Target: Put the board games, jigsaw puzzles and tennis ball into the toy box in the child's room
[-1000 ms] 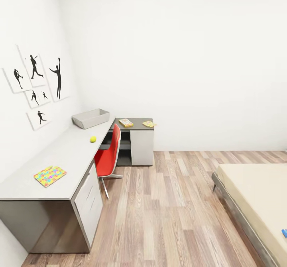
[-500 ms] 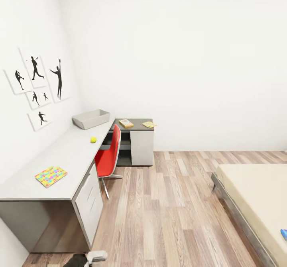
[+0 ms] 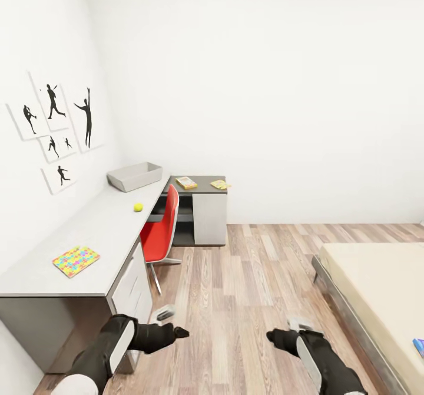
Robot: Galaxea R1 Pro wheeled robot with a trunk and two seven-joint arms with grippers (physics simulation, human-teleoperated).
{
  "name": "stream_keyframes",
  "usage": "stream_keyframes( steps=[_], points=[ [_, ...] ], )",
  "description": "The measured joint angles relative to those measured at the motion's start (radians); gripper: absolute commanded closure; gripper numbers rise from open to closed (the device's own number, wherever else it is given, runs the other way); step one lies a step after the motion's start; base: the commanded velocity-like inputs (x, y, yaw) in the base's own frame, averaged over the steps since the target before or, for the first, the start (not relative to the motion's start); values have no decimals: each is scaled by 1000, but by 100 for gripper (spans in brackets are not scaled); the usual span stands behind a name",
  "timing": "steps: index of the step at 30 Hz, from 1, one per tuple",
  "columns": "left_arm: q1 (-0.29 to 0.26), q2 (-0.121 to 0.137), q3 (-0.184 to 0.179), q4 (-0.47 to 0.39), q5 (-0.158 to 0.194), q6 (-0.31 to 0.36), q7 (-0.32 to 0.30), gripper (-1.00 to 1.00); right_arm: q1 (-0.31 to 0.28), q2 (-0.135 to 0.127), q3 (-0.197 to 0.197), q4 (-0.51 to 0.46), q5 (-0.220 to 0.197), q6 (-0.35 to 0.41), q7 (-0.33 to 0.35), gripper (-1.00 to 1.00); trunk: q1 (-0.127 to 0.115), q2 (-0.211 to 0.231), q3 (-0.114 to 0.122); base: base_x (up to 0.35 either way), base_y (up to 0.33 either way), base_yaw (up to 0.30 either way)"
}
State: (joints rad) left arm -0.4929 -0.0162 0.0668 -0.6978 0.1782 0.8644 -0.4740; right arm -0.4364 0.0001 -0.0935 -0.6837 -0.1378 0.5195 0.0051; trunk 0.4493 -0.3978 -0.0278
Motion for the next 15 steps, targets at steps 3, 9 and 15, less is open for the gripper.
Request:
stream_keyframes(
  steps=[3,9,15],
  points=[
    [0,7,-5,-82,-2,60,-117,-100,4,9,-55,-167,-26,75,0,-100,0,0,0,0,0,0],
    [1,72,1,-148,-4,95,-246,-100,15,19,-86,-413,-39,216,1,-100,0,0,0,0,0,0],
    [0,120,10,-232,-3,147,-433,-100,17,27,-89,-562,-106,288,-1,-100,0,0,0,0,0,0]
  ],
)
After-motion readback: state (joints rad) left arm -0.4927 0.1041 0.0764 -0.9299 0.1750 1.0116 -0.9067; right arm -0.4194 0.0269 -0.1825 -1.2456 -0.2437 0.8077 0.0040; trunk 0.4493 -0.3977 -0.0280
